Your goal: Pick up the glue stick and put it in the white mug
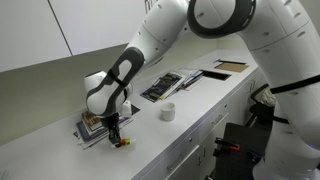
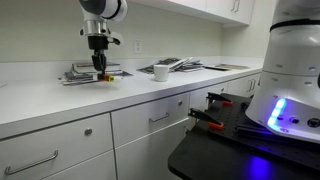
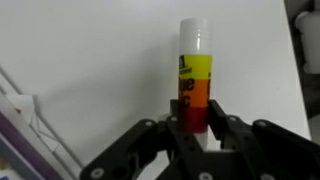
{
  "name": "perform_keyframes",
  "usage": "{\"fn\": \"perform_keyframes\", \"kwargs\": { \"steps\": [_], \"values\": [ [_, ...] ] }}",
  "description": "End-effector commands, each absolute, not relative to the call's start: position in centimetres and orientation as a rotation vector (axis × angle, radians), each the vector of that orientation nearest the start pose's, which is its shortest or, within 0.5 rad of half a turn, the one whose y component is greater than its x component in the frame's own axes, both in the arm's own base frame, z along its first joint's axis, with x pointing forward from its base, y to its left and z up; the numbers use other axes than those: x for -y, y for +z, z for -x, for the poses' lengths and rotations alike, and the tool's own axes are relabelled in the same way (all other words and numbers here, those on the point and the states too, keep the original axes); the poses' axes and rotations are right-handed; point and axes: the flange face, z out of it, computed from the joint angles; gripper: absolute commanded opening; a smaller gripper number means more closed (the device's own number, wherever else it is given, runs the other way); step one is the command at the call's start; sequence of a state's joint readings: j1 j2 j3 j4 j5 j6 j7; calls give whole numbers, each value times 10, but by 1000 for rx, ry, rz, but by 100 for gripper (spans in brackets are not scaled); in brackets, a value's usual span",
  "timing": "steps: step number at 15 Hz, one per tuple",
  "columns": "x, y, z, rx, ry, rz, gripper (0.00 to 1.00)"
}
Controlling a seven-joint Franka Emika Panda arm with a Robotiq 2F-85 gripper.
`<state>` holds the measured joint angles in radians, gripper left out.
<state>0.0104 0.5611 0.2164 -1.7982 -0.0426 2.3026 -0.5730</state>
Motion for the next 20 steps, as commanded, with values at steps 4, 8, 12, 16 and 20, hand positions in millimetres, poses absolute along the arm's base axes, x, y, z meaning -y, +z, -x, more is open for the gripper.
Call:
{"fn": "perform_keyframes", "kwargs": {
  "steps": [4,8,12,16,20],
  "values": [
    [-41,324,-602,1114,-303,2547,8],
    [23,356,-560,1017,-501,2436,8],
    [73,361,-522,906,-592,2393,8],
    [118,363,-503,906,-658,2337,8],
    [153,362,-490,996,-685,2337,8]
  ]
}}
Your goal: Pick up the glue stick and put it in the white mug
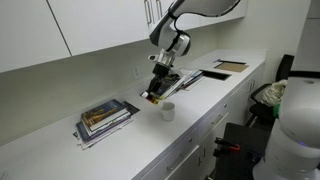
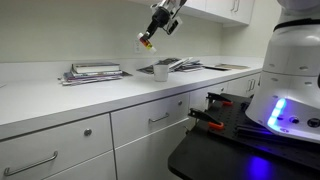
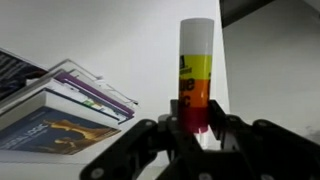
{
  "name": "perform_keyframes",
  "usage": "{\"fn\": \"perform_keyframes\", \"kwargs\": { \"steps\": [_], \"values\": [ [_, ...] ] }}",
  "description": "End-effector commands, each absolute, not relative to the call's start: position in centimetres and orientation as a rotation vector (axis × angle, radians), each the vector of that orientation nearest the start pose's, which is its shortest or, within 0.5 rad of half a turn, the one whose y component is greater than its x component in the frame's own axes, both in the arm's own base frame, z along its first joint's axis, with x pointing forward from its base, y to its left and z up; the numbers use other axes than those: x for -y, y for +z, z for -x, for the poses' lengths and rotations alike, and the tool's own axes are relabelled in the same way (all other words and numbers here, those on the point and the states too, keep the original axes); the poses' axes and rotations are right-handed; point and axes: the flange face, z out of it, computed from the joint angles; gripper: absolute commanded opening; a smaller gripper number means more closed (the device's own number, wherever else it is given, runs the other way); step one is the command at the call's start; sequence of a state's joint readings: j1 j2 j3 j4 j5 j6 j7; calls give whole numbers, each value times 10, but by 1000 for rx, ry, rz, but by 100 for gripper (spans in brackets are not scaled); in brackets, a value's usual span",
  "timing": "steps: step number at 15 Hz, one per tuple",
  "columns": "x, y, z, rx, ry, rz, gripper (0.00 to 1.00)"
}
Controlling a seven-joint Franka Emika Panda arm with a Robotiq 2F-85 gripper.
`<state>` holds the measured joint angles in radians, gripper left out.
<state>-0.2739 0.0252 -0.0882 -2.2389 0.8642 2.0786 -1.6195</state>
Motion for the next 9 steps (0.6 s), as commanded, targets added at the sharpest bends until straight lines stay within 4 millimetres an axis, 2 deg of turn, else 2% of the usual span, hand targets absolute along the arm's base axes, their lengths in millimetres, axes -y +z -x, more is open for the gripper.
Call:
{"fn": "perform_keyframes", "kwargs": {
  "steps": [1,6,9],
  "values": [
    [159,361,-489,1027,-696,2332,8],
    [180,350,-484,1115,-794,2291,8],
    [197,335,-480,1124,-868,2262,8]
  ]
}}
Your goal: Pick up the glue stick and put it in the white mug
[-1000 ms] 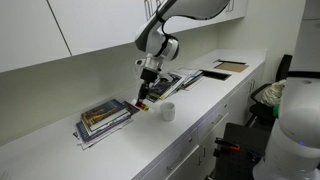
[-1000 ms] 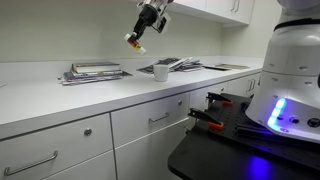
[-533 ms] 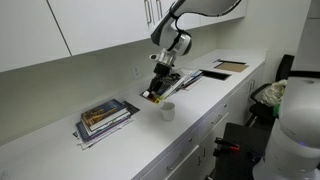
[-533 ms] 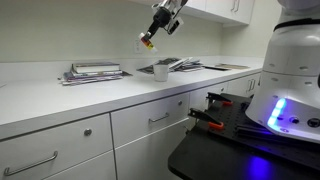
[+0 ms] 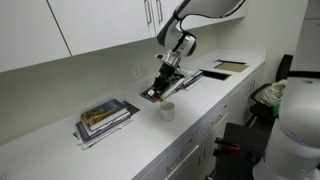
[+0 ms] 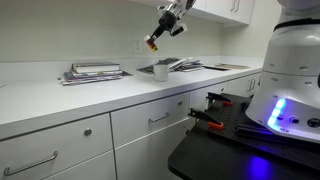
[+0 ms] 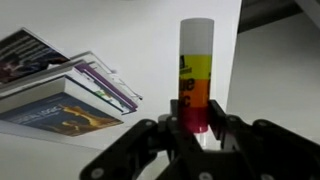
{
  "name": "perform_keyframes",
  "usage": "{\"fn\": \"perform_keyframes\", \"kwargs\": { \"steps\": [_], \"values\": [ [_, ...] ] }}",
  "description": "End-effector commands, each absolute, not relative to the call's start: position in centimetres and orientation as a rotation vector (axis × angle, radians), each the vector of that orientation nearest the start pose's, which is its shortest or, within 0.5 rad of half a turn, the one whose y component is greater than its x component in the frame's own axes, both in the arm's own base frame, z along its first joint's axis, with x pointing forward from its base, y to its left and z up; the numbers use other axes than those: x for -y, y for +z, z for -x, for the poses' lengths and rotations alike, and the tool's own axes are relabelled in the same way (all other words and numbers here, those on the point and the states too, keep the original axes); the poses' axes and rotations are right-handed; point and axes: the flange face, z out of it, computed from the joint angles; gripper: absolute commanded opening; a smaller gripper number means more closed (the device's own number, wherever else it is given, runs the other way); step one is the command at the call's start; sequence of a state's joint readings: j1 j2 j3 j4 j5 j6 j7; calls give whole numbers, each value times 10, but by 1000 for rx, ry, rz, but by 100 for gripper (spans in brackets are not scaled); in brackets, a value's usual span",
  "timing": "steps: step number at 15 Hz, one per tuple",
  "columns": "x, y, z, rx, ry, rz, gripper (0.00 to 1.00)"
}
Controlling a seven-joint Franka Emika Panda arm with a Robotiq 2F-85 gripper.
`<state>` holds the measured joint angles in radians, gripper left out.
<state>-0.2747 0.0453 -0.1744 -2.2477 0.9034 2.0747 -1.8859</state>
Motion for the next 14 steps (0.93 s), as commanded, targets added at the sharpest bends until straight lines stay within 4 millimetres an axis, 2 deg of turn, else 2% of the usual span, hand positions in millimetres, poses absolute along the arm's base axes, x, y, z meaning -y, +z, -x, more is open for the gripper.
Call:
{"fn": "perform_keyframes", "kwargs": {
  "steps": [1,8,14],
  "values": [
    [202,329,-478,1132,-882,2251,8],
    [221,289,-477,1166,-884,2249,8],
    [242,277,-486,1169,-884,2267,8]
  ]
}}
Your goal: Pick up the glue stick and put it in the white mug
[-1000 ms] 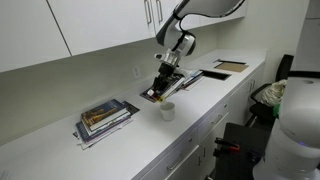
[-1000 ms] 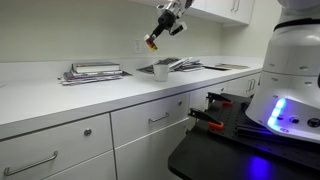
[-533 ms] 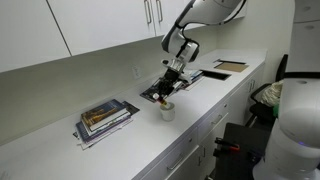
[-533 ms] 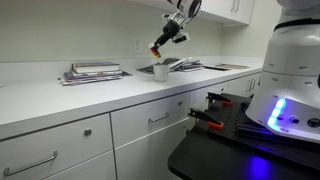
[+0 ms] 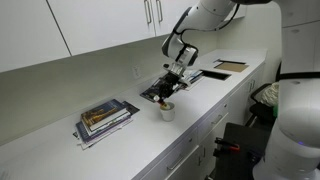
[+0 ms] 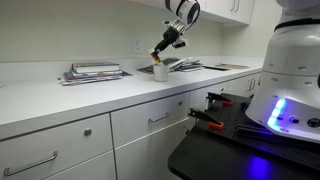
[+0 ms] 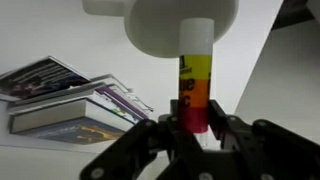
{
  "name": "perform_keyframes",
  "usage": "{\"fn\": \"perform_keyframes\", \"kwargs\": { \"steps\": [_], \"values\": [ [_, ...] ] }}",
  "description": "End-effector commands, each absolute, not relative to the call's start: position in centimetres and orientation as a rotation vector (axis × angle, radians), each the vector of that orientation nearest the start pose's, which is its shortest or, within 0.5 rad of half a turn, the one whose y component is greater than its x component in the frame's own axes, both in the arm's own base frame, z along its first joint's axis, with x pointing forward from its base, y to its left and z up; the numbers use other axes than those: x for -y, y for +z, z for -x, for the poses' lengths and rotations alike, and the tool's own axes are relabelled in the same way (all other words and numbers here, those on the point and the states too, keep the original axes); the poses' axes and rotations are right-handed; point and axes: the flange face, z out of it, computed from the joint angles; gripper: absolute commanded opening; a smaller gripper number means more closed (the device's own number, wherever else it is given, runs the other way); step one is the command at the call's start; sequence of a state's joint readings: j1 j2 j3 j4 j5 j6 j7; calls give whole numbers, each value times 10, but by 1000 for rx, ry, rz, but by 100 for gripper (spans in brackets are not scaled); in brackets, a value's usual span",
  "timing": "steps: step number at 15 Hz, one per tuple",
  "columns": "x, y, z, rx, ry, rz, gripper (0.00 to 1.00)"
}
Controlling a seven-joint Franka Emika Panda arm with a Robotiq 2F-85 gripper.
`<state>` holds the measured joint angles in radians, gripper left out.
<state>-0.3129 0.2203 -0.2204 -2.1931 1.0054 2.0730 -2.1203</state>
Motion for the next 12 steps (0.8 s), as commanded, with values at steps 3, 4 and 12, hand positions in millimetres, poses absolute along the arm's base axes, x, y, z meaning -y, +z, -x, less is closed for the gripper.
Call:
{"fn": "perform_keyframes", "kwargs": {
  "steps": [3,4,12],
  "values": [
    [250,270,-488,1156,-852,2289,8],
    [250,268,-489,1147,-835,2296,51],
    [220,288,-498,1206,-634,2384,100]
  ]
}}
